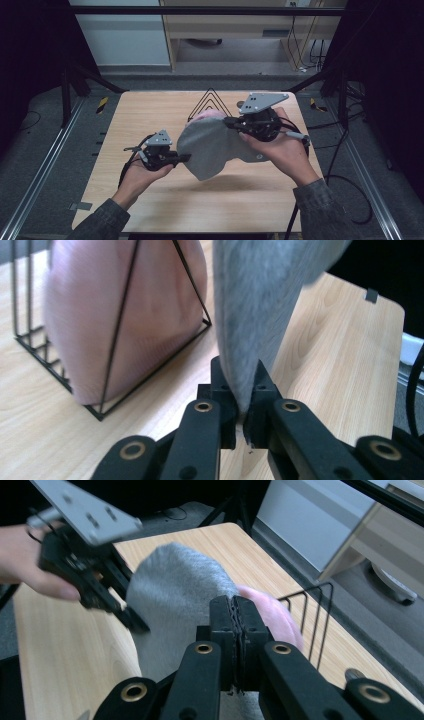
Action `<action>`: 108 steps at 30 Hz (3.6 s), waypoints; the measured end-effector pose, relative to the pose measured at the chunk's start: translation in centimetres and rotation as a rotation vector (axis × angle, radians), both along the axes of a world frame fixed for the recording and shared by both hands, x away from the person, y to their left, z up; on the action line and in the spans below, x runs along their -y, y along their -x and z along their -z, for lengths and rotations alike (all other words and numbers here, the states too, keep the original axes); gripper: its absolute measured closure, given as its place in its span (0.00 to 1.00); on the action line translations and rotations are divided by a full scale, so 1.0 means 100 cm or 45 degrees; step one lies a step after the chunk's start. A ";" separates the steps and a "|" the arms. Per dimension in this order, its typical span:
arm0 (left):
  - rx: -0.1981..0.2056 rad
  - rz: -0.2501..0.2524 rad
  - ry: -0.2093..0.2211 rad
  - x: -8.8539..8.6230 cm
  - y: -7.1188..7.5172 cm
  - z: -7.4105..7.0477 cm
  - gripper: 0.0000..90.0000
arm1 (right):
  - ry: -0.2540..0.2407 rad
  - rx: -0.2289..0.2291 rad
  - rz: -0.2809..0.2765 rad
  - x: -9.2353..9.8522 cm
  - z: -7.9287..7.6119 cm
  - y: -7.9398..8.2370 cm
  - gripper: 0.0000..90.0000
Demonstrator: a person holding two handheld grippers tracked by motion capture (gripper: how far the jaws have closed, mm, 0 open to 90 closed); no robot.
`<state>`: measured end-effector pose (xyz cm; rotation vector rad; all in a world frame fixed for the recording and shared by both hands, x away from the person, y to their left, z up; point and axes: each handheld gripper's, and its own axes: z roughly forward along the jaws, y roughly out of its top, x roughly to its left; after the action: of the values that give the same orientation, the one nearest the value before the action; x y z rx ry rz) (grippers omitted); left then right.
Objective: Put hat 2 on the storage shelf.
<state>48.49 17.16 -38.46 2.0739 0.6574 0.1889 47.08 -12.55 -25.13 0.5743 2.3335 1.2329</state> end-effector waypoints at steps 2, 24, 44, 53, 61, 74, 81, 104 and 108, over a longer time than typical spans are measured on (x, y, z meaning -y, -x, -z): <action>0.001 -0.009 -0.011 -0.002 -0.001 -0.010 0.96 | -0.008 -0.003 0.007 0.003 0.001 -0.002 0.99; 0.204 -0.051 -0.068 0.005 -0.031 -0.145 0.96 | -0.311 0.047 0.135 0.049 -0.040 -0.030 0.99; 0.384 -0.201 -0.029 0.019 -0.086 -0.185 0.96 | -0.435 0.125 0.291 0.056 -0.066 -0.092 0.99; 0.346 -0.249 -0.025 0.021 -0.122 -0.150 0.96 | -0.381 0.088 0.324 0.051 -0.042 -0.129 0.98; 0.331 -0.289 -0.045 0.022 -0.141 -0.123 0.96 | -0.355 0.039 0.347 0.046 -0.019 -0.153 0.98; 0.262 -0.295 -0.087 0.016 -0.145 -0.092 0.96 | -0.335 -0.047 0.347 0.030 0.021 -0.156 0.98; 0.240 -0.294 -0.077 0.018 -0.142 -0.081 0.96 | -0.331 -0.059 0.349 0.027 0.034 -0.150 0.98; 0.170 -0.301 -0.128 0.016 -0.141 -0.038 0.96 | -0.266 -0.138 0.355 0.021 0.079 -0.148 0.98; 0.149 -0.301 -0.138 0.015 -0.141 -0.028 0.96 | -0.259 -0.156 0.357 0.021 0.090 -0.149 0.98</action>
<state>62.61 15.64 -35.65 2.0662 0.8348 0.4867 61.93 -14.66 -34.17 1.0337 2.1421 1.3382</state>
